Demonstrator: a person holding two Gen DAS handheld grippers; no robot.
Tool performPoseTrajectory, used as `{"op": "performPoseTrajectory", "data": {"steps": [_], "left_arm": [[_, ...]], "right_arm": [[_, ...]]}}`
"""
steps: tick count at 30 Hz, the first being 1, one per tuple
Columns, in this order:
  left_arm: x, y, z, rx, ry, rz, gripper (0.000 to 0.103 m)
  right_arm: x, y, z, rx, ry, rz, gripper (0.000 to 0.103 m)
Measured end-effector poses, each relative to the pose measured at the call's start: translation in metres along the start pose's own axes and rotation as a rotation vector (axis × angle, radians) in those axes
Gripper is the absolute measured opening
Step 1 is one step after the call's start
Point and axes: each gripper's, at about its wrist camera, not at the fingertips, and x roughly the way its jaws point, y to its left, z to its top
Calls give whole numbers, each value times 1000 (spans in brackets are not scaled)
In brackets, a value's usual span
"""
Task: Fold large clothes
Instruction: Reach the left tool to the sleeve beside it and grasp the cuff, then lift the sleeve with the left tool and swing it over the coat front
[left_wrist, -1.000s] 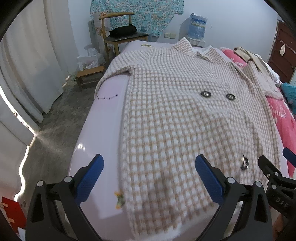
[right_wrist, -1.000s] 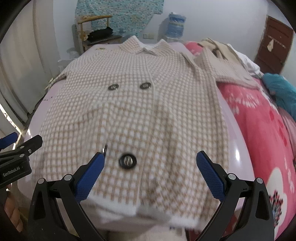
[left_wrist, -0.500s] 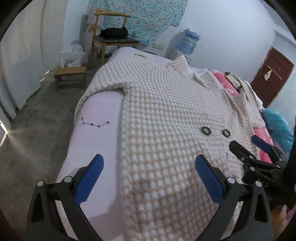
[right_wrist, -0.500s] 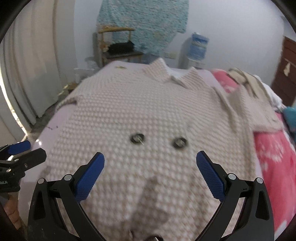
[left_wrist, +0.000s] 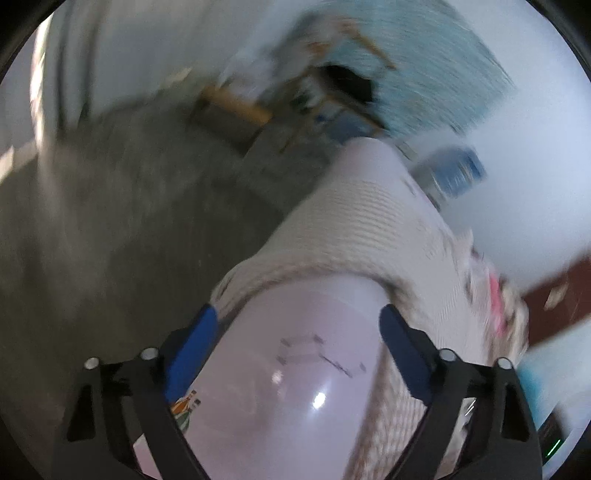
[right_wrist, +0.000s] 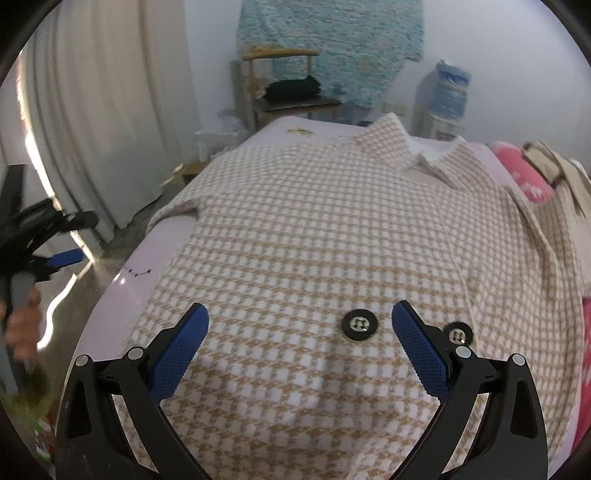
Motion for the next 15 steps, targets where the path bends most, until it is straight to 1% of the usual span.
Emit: {"op": "performPoseTrajectory", "data": {"steps": [2, 3, 5, 7, 8, 9, 10, 11, 13, 15], "left_arm": [[17, 26, 14, -117, 46, -47, 84], [33, 48, 21, -225, 100, -112, 83], [55, 74, 23, -364, 182, -201, 83], [81, 105, 20, -543, 260, -280, 83], [89, 111, 16, -583, 285, -300, 83], [100, 121, 11, -647, 322, -327, 83], [107, 128, 5, -701, 341, -358, 83], [110, 132, 1, -737, 356, -386, 83], [124, 141, -9, -839, 385, -467, 84], [138, 146, -17, -900, 407, -505, 84]], "right_arm": [[1, 4, 2, -20, 7, 2, 95], [2, 7, 3, -34, 12, -1, 95], [3, 11, 3, -54, 24, -10, 95], [5, 13, 3, -67, 40, -23, 95], [6, 14, 3, -75, 50, -30, 95], [7, 15, 3, -80, 58, -35, 95], [8, 16, 3, -86, 65, -41, 95], [9, 17, 3, -90, 68, -46, 95], [13, 19, 3, -99, 81, -61, 95], [16, 20, 3, -98, 93, -70, 95]]}}
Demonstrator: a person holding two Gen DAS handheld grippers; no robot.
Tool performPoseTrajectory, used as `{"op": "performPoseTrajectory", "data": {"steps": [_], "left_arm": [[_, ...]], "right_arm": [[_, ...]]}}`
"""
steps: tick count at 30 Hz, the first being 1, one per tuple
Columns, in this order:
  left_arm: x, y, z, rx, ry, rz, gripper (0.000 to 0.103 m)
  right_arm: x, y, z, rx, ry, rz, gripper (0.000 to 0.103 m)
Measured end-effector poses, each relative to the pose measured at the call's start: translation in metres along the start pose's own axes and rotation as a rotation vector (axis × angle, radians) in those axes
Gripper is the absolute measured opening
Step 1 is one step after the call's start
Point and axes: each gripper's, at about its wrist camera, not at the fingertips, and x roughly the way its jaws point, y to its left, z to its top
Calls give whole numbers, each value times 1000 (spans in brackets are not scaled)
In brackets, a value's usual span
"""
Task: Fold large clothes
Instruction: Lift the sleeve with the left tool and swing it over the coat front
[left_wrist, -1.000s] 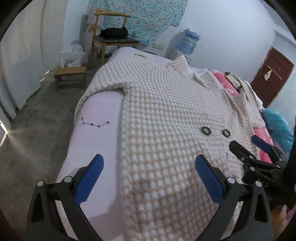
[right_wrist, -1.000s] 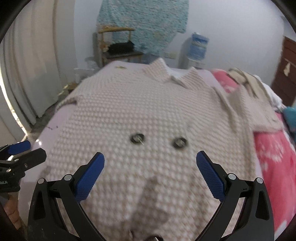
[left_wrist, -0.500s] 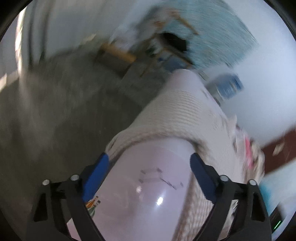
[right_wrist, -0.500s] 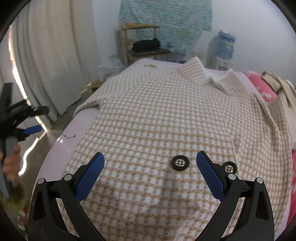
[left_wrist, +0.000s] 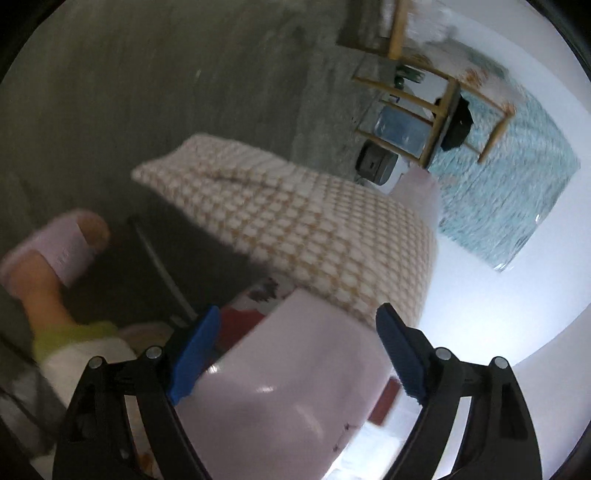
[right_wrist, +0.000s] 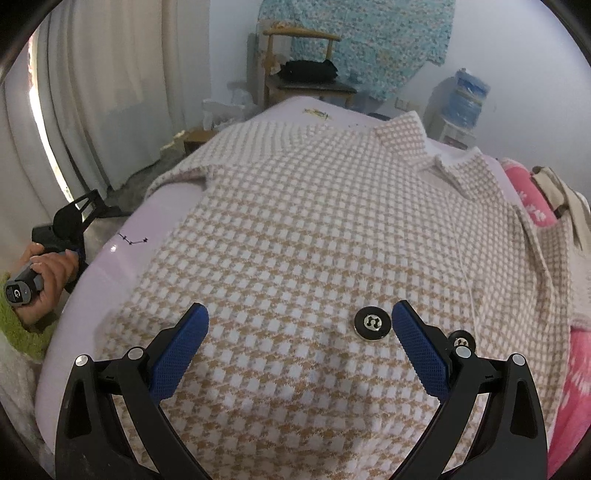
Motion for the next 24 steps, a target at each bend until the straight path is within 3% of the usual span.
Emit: {"op": "performPoseTrajectory", "data": {"steps": [4, 8, 15, 18, 20, 22, 24], "left_arm": [[24, 16, 12, -94, 48, -44, 84], [46, 12, 32, -118, 93, -66, 84], [72, 20, 60, -167, 95, -64, 83], [73, 22, 73, -191, 44, -54, 65], [70, 20, 77, -177, 11, -42, 43], [62, 6, 81, -112, -51, 1, 25], [54, -18, 82, -8, -115, 72, 15]], "right_arm": [[2, 3, 2, -9, 9, -24, 95], [5, 5, 3, -13, 15, -49, 95], [8, 2, 2, 7, 33, -63, 95], [4, -2, 2, 15, 24, -72, 95], [1, -7, 2, 26, 13, -80, 95], [-2, -14, 2, 42, 1, -83, 95], [-7, -19, 0, 55, -11, -83, 95]]}}
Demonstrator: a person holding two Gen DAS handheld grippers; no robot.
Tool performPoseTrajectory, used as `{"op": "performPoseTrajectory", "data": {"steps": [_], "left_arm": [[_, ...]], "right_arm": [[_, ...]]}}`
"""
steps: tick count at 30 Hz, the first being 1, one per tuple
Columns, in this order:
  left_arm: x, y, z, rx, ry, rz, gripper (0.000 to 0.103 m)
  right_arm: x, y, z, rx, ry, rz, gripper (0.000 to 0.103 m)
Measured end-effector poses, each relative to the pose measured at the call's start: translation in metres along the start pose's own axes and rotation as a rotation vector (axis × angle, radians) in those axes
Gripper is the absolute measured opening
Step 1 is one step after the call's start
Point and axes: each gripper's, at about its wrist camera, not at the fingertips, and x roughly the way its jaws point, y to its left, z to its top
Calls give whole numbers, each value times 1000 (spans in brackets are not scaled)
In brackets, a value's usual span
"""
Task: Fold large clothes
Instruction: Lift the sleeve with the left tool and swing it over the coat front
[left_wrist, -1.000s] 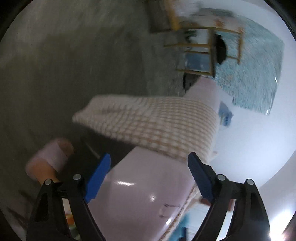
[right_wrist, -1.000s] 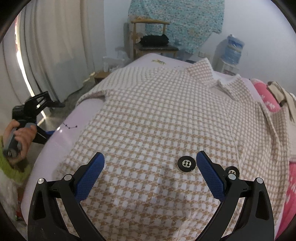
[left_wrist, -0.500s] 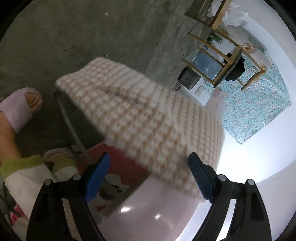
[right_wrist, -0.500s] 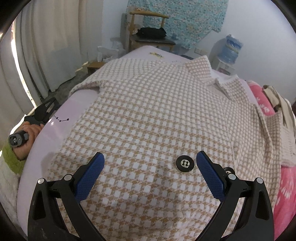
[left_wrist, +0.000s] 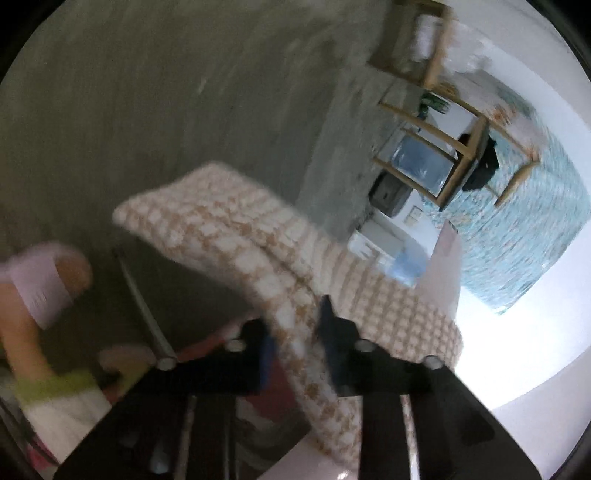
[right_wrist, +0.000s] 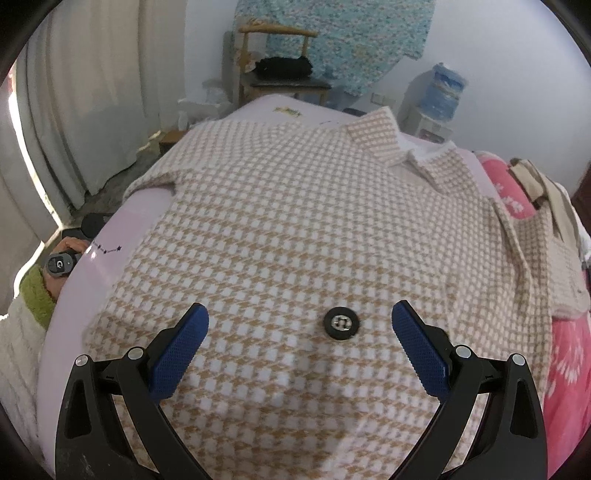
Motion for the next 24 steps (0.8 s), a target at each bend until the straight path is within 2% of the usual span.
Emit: {"op": "performPoseTrajectory", "data": {"steps": [2, 4, 5, 7, 10, 11, 12, 14, 16, 17, 19, 22, 24], "left_arm": [[-14, -26, -3, 112, -94, 78, 10], [-38, -63, -17, 262, -226, 160, 9], [-54, -89, -31, 369, -308, 208, 9], [-73, -130, -60, 526, -424, 264, 8], [-93, -204, -149, 882, -608, 329, 8], [-93, -225, -190, 1021, -650, 339, 8], [-90, -239, -221, 1119, -667, 338, 8], [-77, -256, -287, 1302, -656, 321, 8], [-54, -263, -351, 1464, -600, 308, 8], [-35, -261, -385, 1544, -544, 308, 9], [-4, -248, -423, 1624, -435, 311, 10], [46, -212, -453, 1668, -254, 347, 12], [87, -184, -452, 1660, -125, 409, 15]], "right_arm": [[-5, -8, -2, 14, -16, -4, 95], [-10, -19, -4, 34, -36, -6, 95], [-13, -23, -6, 44, -45, -6, 95], [-21, -36, -11, 76, -63, -5, 95], [-29, -53, -19, 125, -82, -3, 95], [-32, -60, -21, 143, -91, -2, 95], [-36, -66, -24, 158, -101, -3, 95], [-44, -78, -28, 182, -123, -9, 95], [-53, -89, -34, 206, -145, -22, 95], [-60, -96, -39, 221, -156, -29, 95], [-69, -109, -46, 247, -170, -44, 95], [-79, -128, -61, 278, -171, -78, 95], [-82, -144, -73, 305, -151, -97, 95]]}}
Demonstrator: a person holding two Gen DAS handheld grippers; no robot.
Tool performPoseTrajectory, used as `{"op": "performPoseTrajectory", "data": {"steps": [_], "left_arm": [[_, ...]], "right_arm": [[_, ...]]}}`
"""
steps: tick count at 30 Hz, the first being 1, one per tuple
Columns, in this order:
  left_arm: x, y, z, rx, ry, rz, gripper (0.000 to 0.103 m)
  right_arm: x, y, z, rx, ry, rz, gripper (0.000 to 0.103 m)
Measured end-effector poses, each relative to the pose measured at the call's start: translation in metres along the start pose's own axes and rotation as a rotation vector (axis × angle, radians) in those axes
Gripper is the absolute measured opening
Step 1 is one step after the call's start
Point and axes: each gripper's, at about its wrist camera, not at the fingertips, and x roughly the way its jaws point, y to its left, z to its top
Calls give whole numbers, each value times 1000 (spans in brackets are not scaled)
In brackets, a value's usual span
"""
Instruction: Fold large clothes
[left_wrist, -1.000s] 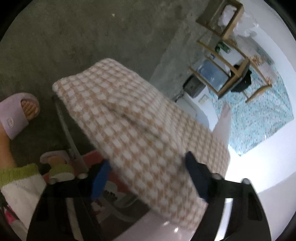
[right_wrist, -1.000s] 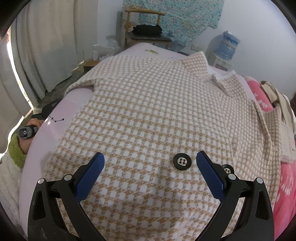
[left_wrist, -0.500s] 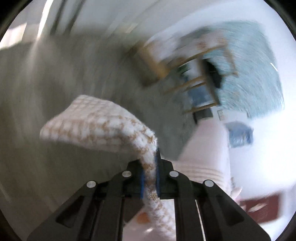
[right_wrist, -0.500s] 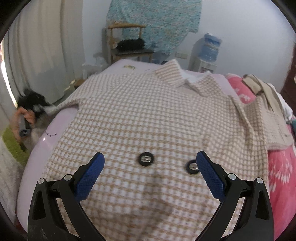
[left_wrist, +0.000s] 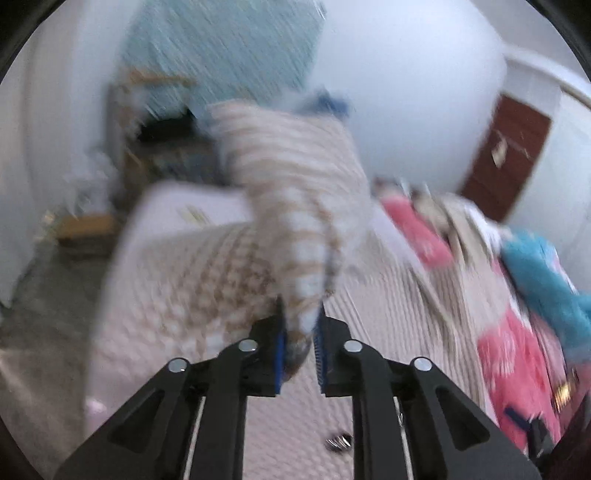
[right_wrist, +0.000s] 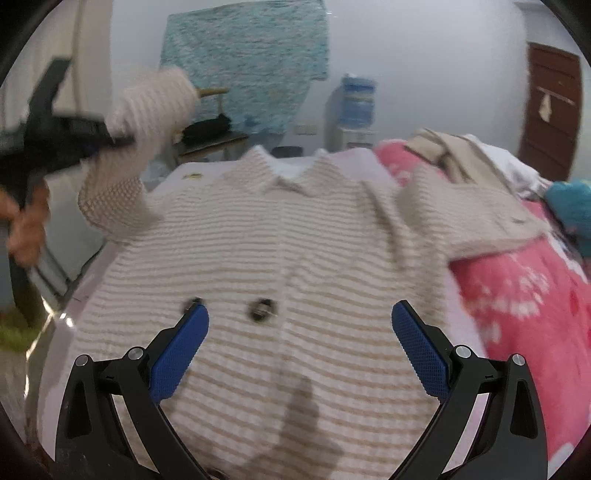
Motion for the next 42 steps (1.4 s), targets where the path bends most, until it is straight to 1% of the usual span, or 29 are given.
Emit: {"op": "performPoseTrajectory", "data": {"steps": [2, 4, 5, 6, 7, 8, 9, 10, 11, 12, 14, 15, 16, 18, 20, 21, 22, 23, 24, 25, 27, 29, 30, 31, 33, 35, 38, 40, 42], "left_arm": [[41, -6, -32, -9, 135, -19, 17], [67, -7, -58, -13, 228, 15, 19], [71, -5, -67, -16, 231, 34, 21], [68, -7, -71, -14, 212, 20, 22], [62, -6, -72, -9, 195, -2, 30], [54, -6, -72, -13, 185, -42, 47], [46, 0, -75, -20, 169, -72, 55], [34, 0, -74, -19, 136, -93, 68], [22, 0, -71, 3, 99, -97, 73], [14, -3, -69, 20, 81, -105, 74], [-1, -1, -65, 25, 60, -164, 74], [-5, 2, -63, 18, 54, -181, 74], [-9, 6, -61, 12, 48, -177, 74], [-13, 18, -58, -9, 38, -112, 74], [-13, 31, -60, -27, 49, -26, 73], [-12, 39, -62, -37, 54, 32, 70], [-10, 45, -63, -44, 58, 65, 63], [-6, 50, -66, -53, 64, 90, 57], [-7, 57, -68, -64, 65, 111, 53], [-8, 61, -70, -68, 60, 134, 47], [-7, 63, -72, -57, 48, 181, 43], [-11, 63, -72, -38, 32, 203, 39], [-14, 65, -74, -37, 29, 200, 39], [-15, 67, -75, -40, 26, 191, 39], [-23, 71, -76, -49, 10, 164, 39], [-27, 75, -77, -47, 2, 159, 39], [-37, 82, -81, -45, 3, 154, 39], [-37, 85, -84, -44, 9, 167, 39], [-39, 88, -87, -53, 18, 178, 39]], "right_arm": [[0, -21, -8, 31, 46, 8, 95], [4, -38, -12, 58, 93, 31, 95], [7, -42, -13, 62, 112, 39, 95], [10, -49, -12, 63, 137, 55, 95], [13, -54, -9, 59, 158, 76, 95], [16, -57, -3, 50, 173, 97, 95], [18, -58, 1, 44, 179, 112, 95], [22, -58, 11, 41, 184, 143, 95], [26, -59, 22, 40, 185, 184, 95], [30, -58, 31, 41, 183, 212, 95], [41, -50, 56, 49, 175, 255, 95], [50, -45, 73, 54, 172, 290, 95], [60, -38, 87, 59, 176, 318, 95], [89, -17, 117, 55, 205, 379, 95], [133, 13, 149, 40, 257, 406, 95], [150, 27, 158, 28, 284, 421, 95], [174, 45, 168, 17, 321, 431, 93], [199, 67, 176, -10, 369, 412, 92], [219, 86, 181, -45, 407, 392, 88], [236, 100, 184, -63, 433, 383, 84], [265, 127, 182, -122, 502, 361, 82], [281, 148, 169, -217, 571, 313, 69], [281, 149, 165, -248, 582, 302, 59], [274, 148, 159, -275, 579, 300, 55], [241, 135, 149, -317, 534, 301, 53], [202, 116, 141, -341, 483, 303, 53], [148, 83, 121, -340, 448, 298, 56], [129, 63, 102, -318, 467, 287, 60], [119, 45, 77, -284, 518, 263, 61]]}}
